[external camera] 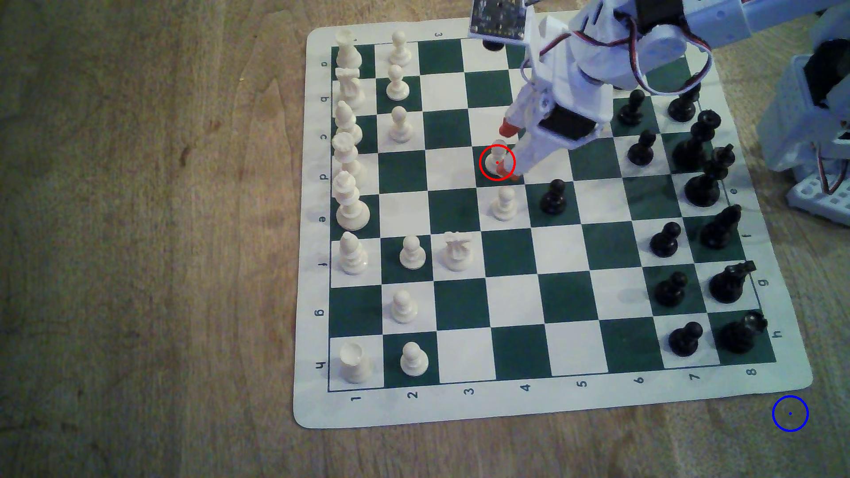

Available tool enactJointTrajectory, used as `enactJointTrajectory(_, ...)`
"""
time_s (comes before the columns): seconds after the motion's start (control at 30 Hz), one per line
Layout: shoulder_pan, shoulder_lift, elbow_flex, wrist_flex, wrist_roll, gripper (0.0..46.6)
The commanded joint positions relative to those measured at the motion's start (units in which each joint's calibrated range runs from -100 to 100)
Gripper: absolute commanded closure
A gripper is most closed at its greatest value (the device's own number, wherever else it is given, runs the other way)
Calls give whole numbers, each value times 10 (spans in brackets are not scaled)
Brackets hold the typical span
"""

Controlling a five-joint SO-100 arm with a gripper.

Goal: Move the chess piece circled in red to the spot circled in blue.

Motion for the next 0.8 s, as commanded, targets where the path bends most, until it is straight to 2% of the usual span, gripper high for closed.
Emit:
enactJointTrajectory(0.0, 3, -2, -49, -10, 1, 308)
enactJointTrajectory(0.27, -1, 23, -54, -20, 1, 338)
enactJointTrajectory(0.57, -1, 40, -71, -26, -2, 332)
enactJointTrajectory(0.77, -4, 48, -80, -26, -3, 372)
